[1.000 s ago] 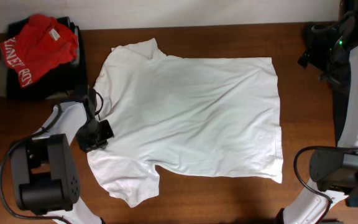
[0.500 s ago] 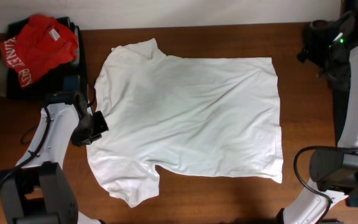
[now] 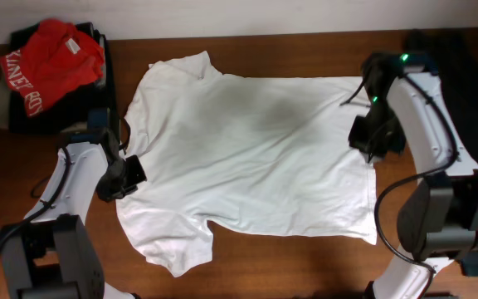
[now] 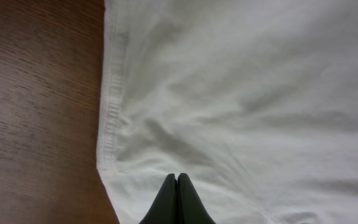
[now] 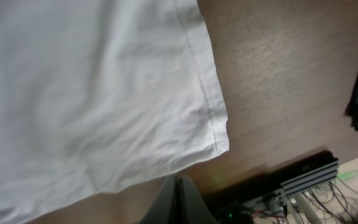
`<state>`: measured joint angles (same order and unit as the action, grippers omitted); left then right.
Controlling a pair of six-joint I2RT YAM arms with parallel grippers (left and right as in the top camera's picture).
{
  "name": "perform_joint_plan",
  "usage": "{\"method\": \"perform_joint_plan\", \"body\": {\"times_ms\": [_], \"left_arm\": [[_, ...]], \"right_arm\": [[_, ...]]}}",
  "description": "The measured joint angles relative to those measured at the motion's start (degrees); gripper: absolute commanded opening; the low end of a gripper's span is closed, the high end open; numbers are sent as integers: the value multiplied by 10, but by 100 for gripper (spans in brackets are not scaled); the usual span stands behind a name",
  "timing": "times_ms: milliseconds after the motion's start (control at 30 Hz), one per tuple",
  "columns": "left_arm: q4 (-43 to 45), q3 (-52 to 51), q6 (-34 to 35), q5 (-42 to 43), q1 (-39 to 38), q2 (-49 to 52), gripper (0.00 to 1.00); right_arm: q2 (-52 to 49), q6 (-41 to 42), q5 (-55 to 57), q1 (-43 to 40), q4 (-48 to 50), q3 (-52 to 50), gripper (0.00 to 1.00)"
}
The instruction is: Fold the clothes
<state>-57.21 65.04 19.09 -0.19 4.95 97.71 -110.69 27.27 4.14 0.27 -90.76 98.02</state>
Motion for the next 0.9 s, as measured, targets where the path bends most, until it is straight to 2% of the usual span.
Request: {"method": "perform_joint_plan", "body": {"times_ms": [133,233,300,433,633,900], "left_arm": [[7,0,0,0,0,0,1],[9,0,0,0,0,0,1],[9,0,0,1,0,0,1],[14,-1,0,3,0,0,1],[34,-6,0,9,0,0,1],[48,-44,0,16,0,0,1]], "right_arm": [[25,13,9,9,52,-117,4],[97,18,8,18,100,-214,4],[185,21,-6,20,163,-300,4],[272,25,-24,20,232,-395,4],[279,27,-72,20,345,-494,4],[256,52,-101,20,387,-529,4]]}}
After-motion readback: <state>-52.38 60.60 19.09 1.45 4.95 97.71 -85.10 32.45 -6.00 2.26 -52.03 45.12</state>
